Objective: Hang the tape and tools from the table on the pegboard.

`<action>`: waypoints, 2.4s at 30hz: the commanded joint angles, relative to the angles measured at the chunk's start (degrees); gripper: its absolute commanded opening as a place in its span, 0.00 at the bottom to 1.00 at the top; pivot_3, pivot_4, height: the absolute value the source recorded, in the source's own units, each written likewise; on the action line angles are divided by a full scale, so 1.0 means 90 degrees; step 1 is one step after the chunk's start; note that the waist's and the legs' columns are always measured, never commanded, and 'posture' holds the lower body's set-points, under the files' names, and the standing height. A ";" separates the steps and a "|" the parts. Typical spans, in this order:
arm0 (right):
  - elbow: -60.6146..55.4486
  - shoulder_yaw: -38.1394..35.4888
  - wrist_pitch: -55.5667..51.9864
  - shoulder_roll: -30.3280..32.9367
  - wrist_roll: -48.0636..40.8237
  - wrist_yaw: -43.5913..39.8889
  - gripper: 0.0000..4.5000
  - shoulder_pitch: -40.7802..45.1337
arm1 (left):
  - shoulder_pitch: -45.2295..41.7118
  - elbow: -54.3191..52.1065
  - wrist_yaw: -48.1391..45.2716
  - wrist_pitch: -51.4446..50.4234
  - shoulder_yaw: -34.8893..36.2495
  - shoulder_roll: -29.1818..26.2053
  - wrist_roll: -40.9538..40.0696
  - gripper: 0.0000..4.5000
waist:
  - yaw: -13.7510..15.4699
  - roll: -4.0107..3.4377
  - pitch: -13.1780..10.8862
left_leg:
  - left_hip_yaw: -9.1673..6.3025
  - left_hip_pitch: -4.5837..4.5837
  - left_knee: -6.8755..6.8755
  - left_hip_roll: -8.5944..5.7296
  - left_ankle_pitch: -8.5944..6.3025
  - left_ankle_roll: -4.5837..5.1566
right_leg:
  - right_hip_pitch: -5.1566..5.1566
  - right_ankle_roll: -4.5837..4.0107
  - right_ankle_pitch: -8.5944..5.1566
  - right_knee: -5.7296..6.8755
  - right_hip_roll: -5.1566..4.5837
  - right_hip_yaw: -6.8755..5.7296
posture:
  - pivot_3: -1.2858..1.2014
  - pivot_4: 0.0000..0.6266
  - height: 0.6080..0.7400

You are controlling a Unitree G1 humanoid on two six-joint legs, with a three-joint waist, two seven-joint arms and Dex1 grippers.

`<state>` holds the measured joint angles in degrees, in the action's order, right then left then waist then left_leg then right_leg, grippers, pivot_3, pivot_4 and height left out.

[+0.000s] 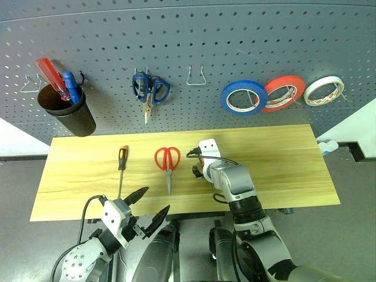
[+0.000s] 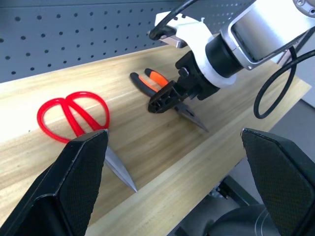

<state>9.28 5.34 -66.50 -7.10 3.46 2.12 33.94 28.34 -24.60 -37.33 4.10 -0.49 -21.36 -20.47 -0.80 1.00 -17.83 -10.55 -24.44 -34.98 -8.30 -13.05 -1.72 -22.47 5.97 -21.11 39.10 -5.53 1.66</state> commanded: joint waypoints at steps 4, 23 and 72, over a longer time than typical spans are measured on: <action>-0.0120 0.0162 0.0113 -0.0055 -0.0007 -0.0029 0.55 0.0058 | 0.0187 -0.0293 0.0057 0.0074 -0.0066 0.0021 0.0010 1.00 | 0.0000 -0.0002 -0.0037 | 0.0000 -0.0003 0.0000 0.0000 0.0000 0.0000 | -0.0003 0.0000 0.0000 0.0000 0.0000 0.0000 | 0.56 0.61 1.00; -0.0880 0.0339 -0.0266 0.0219 -0.0099 -0.0382 0.45 0.0004 | -0.0110 -0.0118 0.0031 0.0009 -0.0080 -0.0005 -0.0038 1.00 | 0.0012 0.0002 -0.0088 | 0.0000 -0.0010 0.0001 0.0000 0.0000 -0.0001 | -0.0012 0.0000 0.0000 0.0000 0.0000 0.0000 | 0.56 0.59 1.00; -0.4355 -0.0202 0.1177 0.2794 -0.1816 -0.2536 0.45 -0.1396 | -0.1622 0.0218 -0.0606 -0.0474 0.0410 -0.0091 -0.1351 1.00 | 0.0062 0.0064 0.0287 | 0.0016 -0.0006 -0.0028 0.0000 0.0009 -0.0012 | -0.0011 0.0002 0.0003 0.0033 -0.0002 -0.0024 | 0.57 0.30 1.00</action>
<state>-28.84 4.07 -58.44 17.64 -12.56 -20.11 21.13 12.73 -19.94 -42.12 1.13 1.41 -21.39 -29.80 -0.24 1.57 -15.25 -10.41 -24.47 -35.23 -8.29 -12.96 -1.83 -22.55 5.98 -21.08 39.41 -5.54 1.45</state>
